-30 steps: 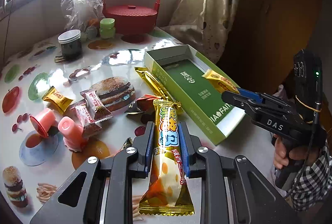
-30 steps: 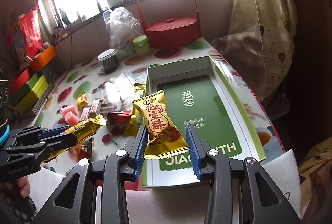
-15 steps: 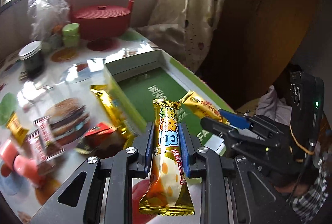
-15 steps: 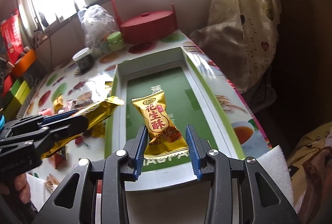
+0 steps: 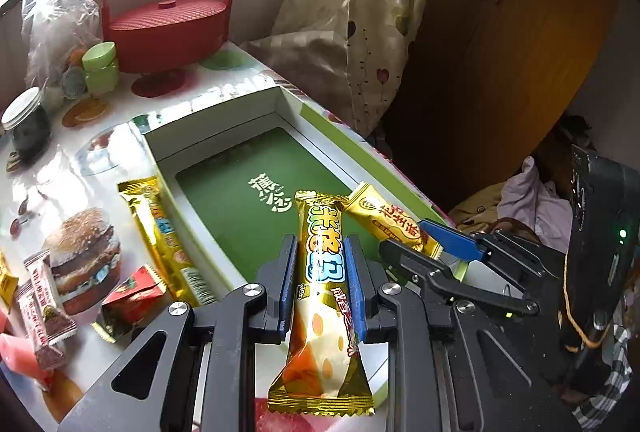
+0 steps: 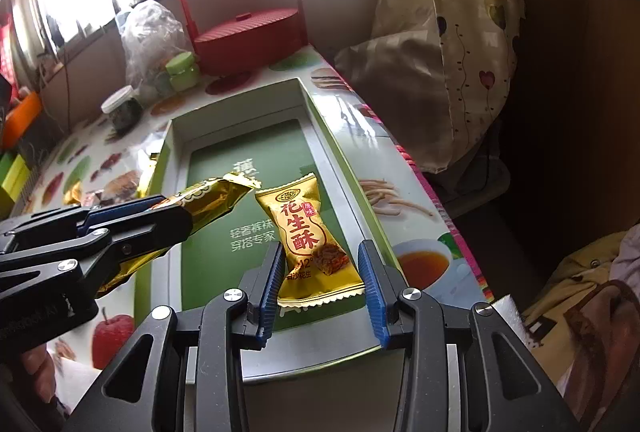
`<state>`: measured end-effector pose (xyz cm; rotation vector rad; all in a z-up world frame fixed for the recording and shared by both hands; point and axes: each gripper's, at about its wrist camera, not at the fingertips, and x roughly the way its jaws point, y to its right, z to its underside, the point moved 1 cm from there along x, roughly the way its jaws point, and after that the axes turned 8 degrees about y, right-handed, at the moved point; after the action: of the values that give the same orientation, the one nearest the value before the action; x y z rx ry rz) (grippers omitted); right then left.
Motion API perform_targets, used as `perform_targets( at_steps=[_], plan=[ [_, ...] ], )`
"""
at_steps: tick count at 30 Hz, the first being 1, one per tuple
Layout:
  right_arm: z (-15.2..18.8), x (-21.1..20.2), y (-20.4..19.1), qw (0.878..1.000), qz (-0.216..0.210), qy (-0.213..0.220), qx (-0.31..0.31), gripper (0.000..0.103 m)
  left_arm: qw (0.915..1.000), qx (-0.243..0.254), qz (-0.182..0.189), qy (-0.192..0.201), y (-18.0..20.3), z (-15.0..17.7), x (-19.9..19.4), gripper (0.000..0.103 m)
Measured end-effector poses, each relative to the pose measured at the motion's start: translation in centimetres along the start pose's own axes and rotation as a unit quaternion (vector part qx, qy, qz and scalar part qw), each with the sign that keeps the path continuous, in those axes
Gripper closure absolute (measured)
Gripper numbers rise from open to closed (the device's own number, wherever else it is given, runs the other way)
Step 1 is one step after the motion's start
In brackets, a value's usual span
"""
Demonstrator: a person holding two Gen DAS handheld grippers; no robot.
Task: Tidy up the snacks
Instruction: 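Carry the wafer bar in the left tool and the candy in the right tool over the green box, then open the left tool to drop the wafer bar while the right tool releases the candy into the box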
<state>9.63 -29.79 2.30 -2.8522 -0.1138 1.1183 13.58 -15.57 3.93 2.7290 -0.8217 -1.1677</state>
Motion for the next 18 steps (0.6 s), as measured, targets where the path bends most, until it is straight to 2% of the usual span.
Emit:
perform_targets(
  at_steps=[13, 15, 17, 18],
  plan=[
    [0.1, 0.2, -0.7, 0.999, 0.019, -0.007, -0.031, 0.066, 0.9995, -0.016, -0.005, -0.027, -0.3, 0.6, 1.7, 0.079],
    [0.1, 0.1, -0.7, 0.999, 0.022, -0.008, -0.031, 0.065, 0.9995, -0.015, -0.003, -0.027, -0.3, 0.4, 1.9, 0.072],
    [0.1, 0.0, -0.6, 0.999, 0.024, -0.006, -0.032, 0.063, 0.9996, -0.018, 0.001, -0.023, -0.3, 0.4, 1.6, 0.059],
    [0.1, -0.1, -0.7, 0.999, 0.025, -0.004, -0.033, 0.062, 0.9995, -0.020, 0.003, -0.022, -0.4, 0.4, 1.6, 0.058]
  ],
)
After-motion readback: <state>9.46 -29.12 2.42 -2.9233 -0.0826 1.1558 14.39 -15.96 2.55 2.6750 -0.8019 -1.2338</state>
